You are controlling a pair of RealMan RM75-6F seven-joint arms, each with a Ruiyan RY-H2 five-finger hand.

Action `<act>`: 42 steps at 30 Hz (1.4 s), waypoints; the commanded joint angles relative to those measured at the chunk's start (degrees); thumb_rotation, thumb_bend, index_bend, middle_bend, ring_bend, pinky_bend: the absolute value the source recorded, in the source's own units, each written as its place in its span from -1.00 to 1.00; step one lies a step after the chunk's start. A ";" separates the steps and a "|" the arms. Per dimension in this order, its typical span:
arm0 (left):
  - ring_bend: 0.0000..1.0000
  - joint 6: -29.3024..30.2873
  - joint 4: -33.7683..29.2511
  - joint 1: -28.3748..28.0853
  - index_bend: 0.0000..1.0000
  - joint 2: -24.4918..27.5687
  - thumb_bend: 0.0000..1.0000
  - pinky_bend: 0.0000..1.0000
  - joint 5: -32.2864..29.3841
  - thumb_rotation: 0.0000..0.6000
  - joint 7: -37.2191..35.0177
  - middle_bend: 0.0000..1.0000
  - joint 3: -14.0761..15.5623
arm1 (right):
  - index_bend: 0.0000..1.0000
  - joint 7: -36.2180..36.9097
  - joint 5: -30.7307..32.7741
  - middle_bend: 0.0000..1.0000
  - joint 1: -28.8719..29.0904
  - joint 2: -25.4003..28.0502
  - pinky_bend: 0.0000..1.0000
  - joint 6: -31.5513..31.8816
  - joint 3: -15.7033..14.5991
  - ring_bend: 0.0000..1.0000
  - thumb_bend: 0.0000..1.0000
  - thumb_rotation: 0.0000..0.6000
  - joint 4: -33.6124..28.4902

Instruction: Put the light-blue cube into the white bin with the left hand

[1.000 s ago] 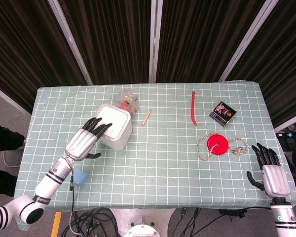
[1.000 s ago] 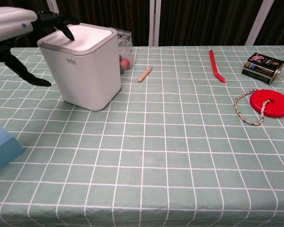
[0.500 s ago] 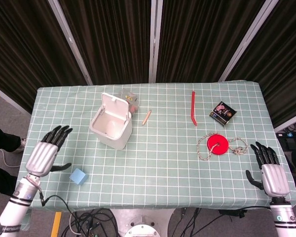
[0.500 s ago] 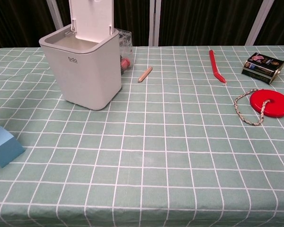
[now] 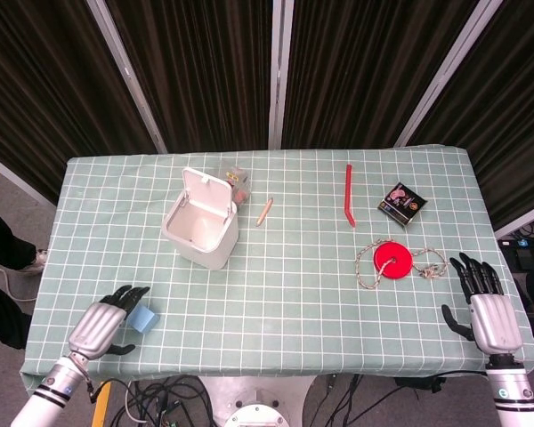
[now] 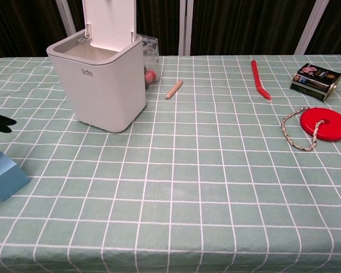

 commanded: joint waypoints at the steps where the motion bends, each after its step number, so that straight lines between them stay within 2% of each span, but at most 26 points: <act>1: -0.82 -2.06 2.52 -0.48 -0.85 -2.21 -0.98 -0.27 -1.36 1.00 0.91 -0.75 -0.34 | -1.00 -0.13 0.14 -0.98 0.09 0.04 -1.00 -0.27 -0.06 -1.00 -0.42 1.00 -0.06; 4: -0.79 -3.59 4.48 -1.02 -0.81 -3.86 -0.96 -0.15 -3.00 1.00 0.26 -0.72 -1.16 | -1.00 -0.12 0.27 -0.98 0.10 0.14 -1.00 -0.46 -0.11 -1.00 -0.42 1.00 -0.08; 9: -0.61 -2.90 7.77 -1.07 -0.65 -6.55 -0.90 0.07 -3.17 1.00 -0.22 -0.57 -2.21 | -1.00 0.05 0.49 -0.99 0.08 0.22 -1.00 -0.57 -0.12 -1.00 -0.42 1.00 0.05; 16: -0.16 -0.39 9.80 -0.62 -0.23 -8.61 -0.66 0.44 -1.86 1.00 -0.92 -0.14 -2.92 | -1.00 0.33 0.58 -0.98 0.24 0.18 -1.00 -1.20 -0.34 -1.00 -0.42 1.00 0.26; 21: 0.00 0.61 10.54 -0.48 -0.04 -9.47 -0.53 0.57 -1.51 1.00 -0.98 0.02 -3.34 | -1.00 0.39 0.68 -0.98 0.28 0.23 -1.00 -1.32 -0.36 -1.00 -0.42 1.00 0.29; 25: 0.03 3.58 8.19 -0.29 0.00 -7.47 -0.51 0.59 -0.13 1.00 -1.15 0.05 -4.43 | -1.00 0.32 0.71 -0.98 0.22 0.38 -1.00 -1.14 -0.30 -1.00 -0.42 1.00 0.17; 30: 0.03 12.14 1.66 -0.28 0.00 -0.58 -0.51 0.59 2.09 1.00 -0.61 0.05 -10.34 | -1.00 0.02 0.64 -0.98 0.30 0.43 -1.00 -1.17 -0.29 -1.00 -0.42 1.00 -0.12; 32: 0.03 12.94 -1.09 -1.19 0.01 2.08 -0.51 0.59 2.28 1.00 0.20 0.06 -12.54 | -1.00 0.08 0.59 -0.98 0.35 0.32 -1.00 -1.18 -0.29 -1.00 -0.42 1.00 -0.12; 37: 0.04 10.60 -6.58 -6.10 0.00 4.78 -0.51 0.59 0.95 1.00 1.60 0.06 -18.58 | -1.00 0.18 0.68 -0.98 0.56 -0.10 -1.00 -1.70 -0.41 -1.00 -0.42 1.00 0.22; 42: 0.04 3.95 -5.37 -13.34 -0.01 1.41 -0.51 0.57 -2.92 1.00 2.90 0.05 -23.03 | -1.00 0.29 1.09 -0.98 0.62 -0.26 -1.00 -1.94 -0.29 -1.00 -0.42 1.00 0.44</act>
